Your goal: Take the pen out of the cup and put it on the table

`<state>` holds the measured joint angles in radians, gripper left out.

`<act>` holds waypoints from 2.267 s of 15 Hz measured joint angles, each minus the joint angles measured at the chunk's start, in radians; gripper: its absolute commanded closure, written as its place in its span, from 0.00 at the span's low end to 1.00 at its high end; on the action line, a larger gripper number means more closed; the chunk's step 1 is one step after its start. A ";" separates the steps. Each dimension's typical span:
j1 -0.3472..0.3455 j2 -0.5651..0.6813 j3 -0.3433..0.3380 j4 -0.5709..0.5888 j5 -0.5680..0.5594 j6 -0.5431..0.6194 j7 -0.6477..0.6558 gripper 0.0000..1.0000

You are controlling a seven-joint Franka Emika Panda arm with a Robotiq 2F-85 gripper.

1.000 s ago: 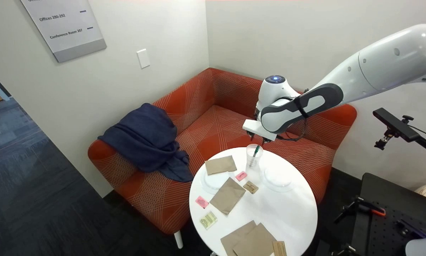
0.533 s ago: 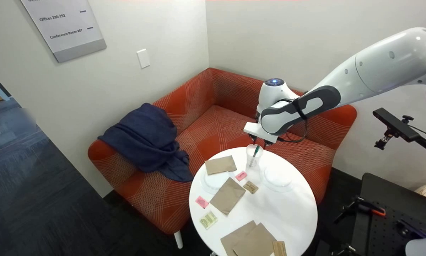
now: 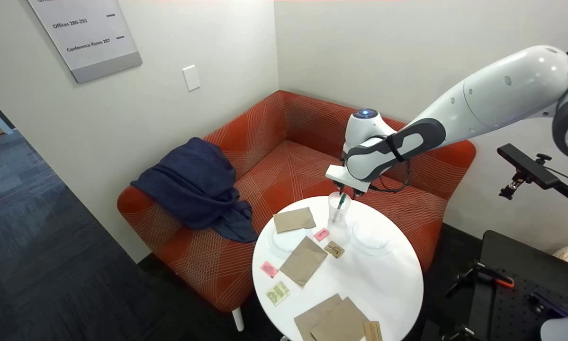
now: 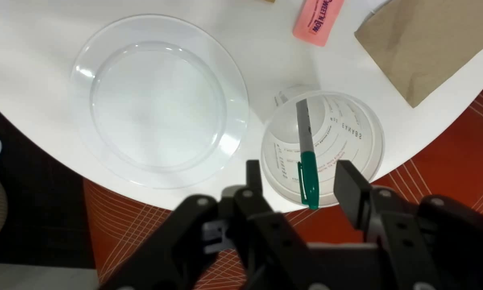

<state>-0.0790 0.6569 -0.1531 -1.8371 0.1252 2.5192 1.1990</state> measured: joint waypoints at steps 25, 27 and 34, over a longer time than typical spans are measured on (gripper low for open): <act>-0.017 0.172 -0.001 0.207 0.016 -0.083 0.000 0.63; -0.017 0.182 -0.001 0.225 0.016 -0.097 0.000 0.63; -0.017 0.215 -0.001 0.281 0.016 -0.137 0.000 0.63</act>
<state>-0.0962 0.8715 -0.1544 -1.5562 0.1413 2.3818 1.1991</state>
